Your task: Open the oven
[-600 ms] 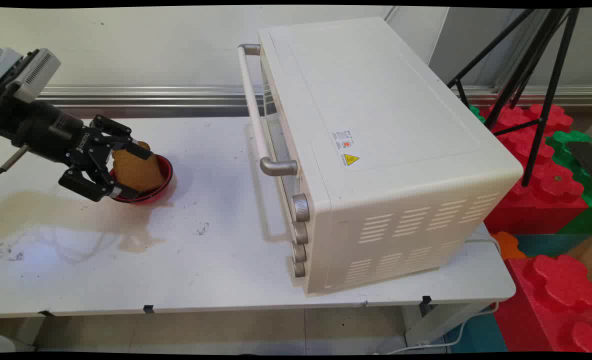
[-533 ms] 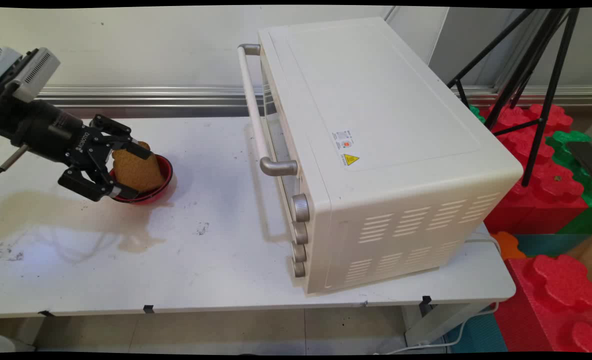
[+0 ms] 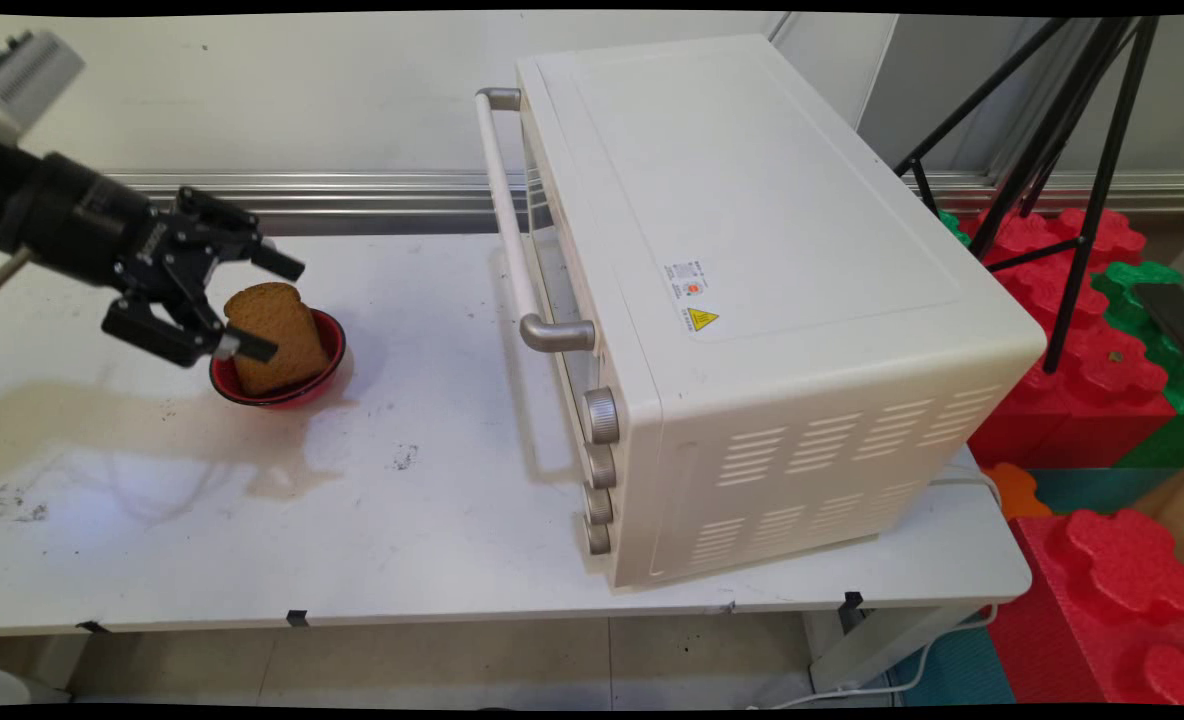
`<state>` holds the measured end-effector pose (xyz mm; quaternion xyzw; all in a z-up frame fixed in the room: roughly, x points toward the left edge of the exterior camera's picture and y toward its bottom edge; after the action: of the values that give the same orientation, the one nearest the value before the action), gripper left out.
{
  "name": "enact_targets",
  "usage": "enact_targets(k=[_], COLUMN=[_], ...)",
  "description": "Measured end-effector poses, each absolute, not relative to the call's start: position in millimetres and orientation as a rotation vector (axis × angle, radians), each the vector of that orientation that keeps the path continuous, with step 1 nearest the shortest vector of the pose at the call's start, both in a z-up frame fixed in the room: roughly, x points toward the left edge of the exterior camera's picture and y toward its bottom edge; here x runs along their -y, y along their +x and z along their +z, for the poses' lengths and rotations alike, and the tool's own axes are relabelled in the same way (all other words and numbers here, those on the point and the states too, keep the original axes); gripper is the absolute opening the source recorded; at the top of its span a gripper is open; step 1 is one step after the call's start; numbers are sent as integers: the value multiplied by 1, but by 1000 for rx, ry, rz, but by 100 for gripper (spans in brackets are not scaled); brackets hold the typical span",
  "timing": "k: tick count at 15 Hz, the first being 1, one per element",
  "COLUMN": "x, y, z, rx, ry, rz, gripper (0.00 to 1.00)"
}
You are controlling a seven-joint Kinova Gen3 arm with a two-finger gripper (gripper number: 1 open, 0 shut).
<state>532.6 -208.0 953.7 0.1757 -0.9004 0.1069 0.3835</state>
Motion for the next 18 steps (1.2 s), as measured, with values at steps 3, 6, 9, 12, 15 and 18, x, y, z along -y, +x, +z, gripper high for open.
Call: enact_targets(k=[3,6,9,12,15,18], x=[211,218,227,237,249,261], y=[529,522,512,502,489,478], z=[971,987,1001,1012,1017,1019], rx=[2247,2200,2153,2112,2086,2071], ry=[450,443,437,438,439,438], rz=[295,316,335,353,370,383], gripper=[100,100,100,100,100,100])
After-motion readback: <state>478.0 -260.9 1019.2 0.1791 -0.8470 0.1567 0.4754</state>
